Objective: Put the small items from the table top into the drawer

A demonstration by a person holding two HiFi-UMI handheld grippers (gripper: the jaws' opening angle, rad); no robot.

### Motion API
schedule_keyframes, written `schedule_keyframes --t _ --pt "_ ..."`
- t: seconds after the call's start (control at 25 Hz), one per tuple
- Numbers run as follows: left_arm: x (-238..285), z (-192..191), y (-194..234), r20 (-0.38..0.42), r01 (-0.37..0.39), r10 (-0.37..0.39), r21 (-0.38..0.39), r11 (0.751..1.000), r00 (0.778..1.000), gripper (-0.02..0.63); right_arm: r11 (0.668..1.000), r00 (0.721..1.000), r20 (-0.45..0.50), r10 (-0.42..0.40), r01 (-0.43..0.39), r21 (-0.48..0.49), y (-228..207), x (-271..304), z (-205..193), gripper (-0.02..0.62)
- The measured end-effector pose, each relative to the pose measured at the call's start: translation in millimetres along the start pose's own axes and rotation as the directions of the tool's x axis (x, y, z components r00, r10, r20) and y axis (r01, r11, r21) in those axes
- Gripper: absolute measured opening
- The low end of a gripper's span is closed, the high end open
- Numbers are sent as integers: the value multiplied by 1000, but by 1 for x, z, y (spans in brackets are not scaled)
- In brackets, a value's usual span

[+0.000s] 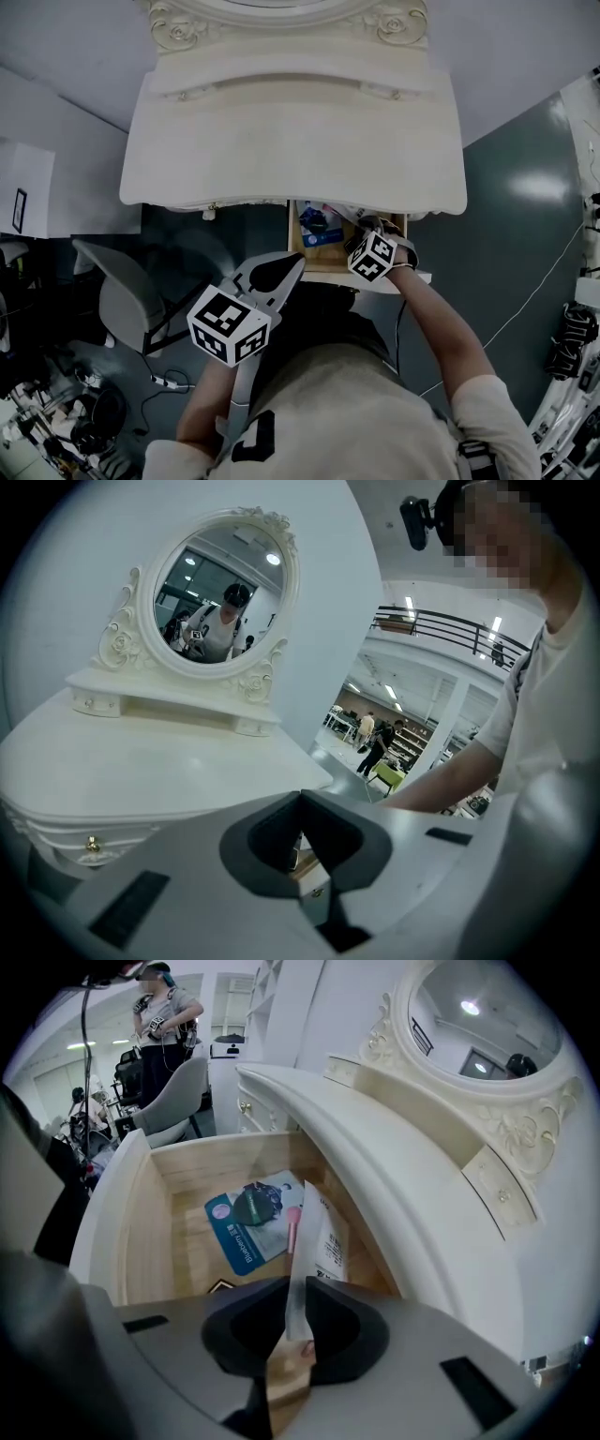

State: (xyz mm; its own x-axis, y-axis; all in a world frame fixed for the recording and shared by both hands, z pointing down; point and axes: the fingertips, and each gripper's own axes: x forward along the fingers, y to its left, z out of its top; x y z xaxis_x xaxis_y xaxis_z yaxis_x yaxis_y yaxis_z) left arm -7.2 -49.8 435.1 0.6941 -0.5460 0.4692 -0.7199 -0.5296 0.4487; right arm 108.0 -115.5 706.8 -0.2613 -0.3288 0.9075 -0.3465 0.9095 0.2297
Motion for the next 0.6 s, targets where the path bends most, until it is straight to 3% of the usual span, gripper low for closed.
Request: schedule_keyframes --t 0.12,0.16,0.2,0.24,0.6 --pt "0 0 1 0 6 -6 -1 1000 1000 57 1000 1000 15 -6 6 21 -1 0 3 36" --pt "1 1 2 0 9 -9 0 1000 1000 57 999 1000 19 2 -3 32 -1 0 4 80" --pt "2 1 1 0 12 -12 1 1000 1000 57 999 1000 19 14 -15 43 1 0 4 178" --pt "3 2 2 0 14 -14 3 1000 1000 57 998 1000 18 24 -25 52 2 0 4 202" --pt "12 8 -7 8 39 -39 25 999 999 57 992 989 144 38 -55 117 5 -31 24 202"
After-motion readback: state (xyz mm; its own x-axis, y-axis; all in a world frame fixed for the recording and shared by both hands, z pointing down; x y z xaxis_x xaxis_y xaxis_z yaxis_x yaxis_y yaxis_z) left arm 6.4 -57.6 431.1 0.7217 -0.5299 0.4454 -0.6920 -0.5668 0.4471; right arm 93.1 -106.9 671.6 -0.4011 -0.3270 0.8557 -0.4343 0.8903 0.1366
